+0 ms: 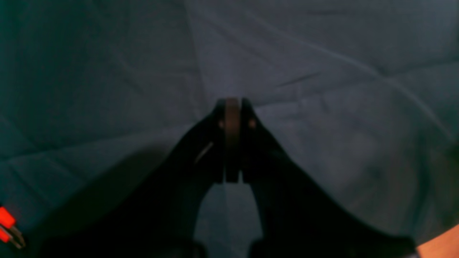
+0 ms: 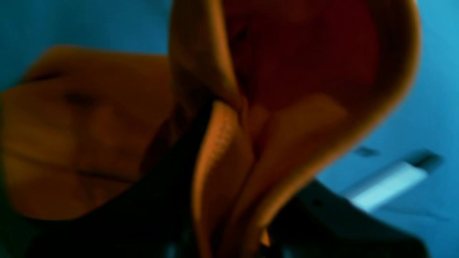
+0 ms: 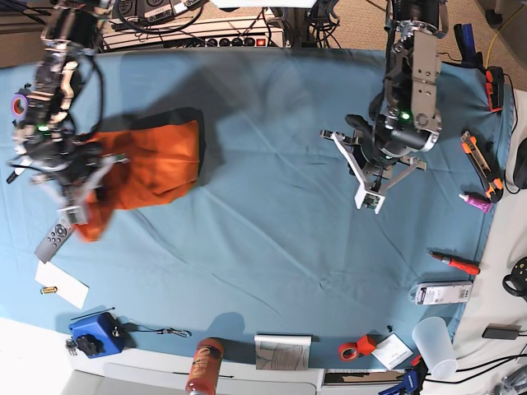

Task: Layout the t-shirt on the table in an organized manner, then fold the t-shirt properly
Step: 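Press the folded bundle down with the right gripper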

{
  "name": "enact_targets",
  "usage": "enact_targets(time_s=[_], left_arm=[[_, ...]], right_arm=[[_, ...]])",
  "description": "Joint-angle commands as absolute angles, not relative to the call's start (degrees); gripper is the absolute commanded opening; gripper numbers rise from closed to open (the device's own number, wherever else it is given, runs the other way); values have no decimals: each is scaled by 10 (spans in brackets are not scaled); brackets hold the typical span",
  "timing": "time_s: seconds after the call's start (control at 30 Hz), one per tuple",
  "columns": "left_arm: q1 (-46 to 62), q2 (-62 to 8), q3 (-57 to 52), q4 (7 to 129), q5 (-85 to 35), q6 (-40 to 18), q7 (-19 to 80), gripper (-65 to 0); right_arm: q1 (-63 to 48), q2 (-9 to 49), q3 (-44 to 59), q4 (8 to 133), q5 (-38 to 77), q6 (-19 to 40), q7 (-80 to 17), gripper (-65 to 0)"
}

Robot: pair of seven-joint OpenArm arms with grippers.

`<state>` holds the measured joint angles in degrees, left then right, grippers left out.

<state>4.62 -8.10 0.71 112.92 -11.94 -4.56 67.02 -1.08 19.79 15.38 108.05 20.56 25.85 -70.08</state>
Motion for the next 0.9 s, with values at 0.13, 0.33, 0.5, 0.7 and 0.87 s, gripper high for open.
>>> enact_targets(time_s=[0.13, 0.33, 0.5, 0.7, 0.87], left_arm=[[40, -81, -2, 1140, -123, -46, 660, -650], [40, -81, -2, 1140, -123, -46, 653, -650], [40, -81, -2, 1140, -123, -46, 651, -650], [41, -81, -2, 1140, -123, -46, 646, -650], [41, -81, -2, 1140, -123, -46, 640, -650]], right_arm=[[0, 155, 87, 1113, 195, 258, -712, -650], [0, 132, 1, 1113, 116, 244, -717, -650], [-5, 132, -27, 1113, 71, 233, -727, -469], [-5, 135, -25, 1148, 23, 211, -775, -436], [-13, 159, -25, 1244, 25, 211, -745, -436]])
